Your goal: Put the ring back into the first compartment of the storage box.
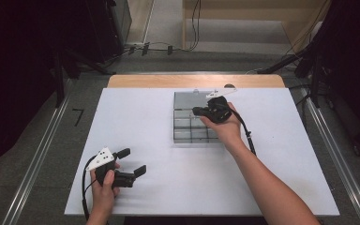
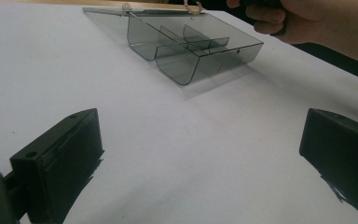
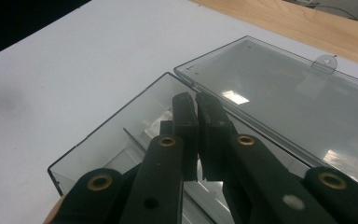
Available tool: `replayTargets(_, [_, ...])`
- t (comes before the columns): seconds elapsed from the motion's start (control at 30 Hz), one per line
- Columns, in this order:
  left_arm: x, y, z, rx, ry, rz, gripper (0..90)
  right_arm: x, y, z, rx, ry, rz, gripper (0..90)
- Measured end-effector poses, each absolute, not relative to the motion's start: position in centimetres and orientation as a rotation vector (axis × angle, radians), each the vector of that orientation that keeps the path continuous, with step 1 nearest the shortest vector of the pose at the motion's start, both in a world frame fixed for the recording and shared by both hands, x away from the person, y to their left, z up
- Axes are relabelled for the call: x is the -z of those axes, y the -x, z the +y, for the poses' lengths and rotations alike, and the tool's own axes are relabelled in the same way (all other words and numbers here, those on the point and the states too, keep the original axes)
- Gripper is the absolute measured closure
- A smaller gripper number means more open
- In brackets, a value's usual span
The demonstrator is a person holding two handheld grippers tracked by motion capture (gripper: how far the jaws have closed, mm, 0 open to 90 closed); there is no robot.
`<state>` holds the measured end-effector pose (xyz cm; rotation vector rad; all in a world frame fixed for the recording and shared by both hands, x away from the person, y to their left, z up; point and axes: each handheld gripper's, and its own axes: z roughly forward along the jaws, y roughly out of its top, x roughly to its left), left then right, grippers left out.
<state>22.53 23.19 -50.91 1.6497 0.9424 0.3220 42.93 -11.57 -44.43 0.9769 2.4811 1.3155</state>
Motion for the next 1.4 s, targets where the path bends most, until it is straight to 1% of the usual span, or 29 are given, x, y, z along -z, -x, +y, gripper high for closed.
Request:
replayTargets(0.67, [50.9, -22.5, 23.2, -0.322, -1.651, 0.942, 0.0, 46.0, -43.4, -9.0, -1.292, -0.989, 2.513, 84.5])
replayTargets(0.73, [50.9, -22.5, 23.2, -0.321, -1.651, 0.941, 0.0, 46.0, -43.5, -9.0, -1.316, -0.993, 2.52, 79.6])
replayTargets(0.8, [50.9, -22.5, 23.2, -0.321, -1.651, 0.941, 0.0, 46.0, -43.5, -9.2, -1.334, -0.977, 2.546, 77.6])
replayTargets(1.07, [50.9, -22.5, 23.2, -0.319, -1.652, 0.94, 0.0, 45.4, -43.2, -10.0, -1.39, -0.947, 2.527, 45.0])
replayTargets(1.2, [50.9, -22.5, 23.2, -0.325, -1.662, 0.928, 0.0, 45.2, -42.8, -10.6, -1.412, -0.927, 2.527, 34.7])
replayTargets(1.33, [50.9, -22.5, 23.1, -0.331, -1.672, 0.92, 0.0, 44.9, -42.5, -11.3, -1.417, -0.909, 2.529, 20.3])
replayTargets(1.4, [50.9, -22.5, 23.1, -0.332, -1.671, 0.919, 0.0, 44.8, -42.4, -11.7, -1.419, -0.908, 2.524, 14.5])
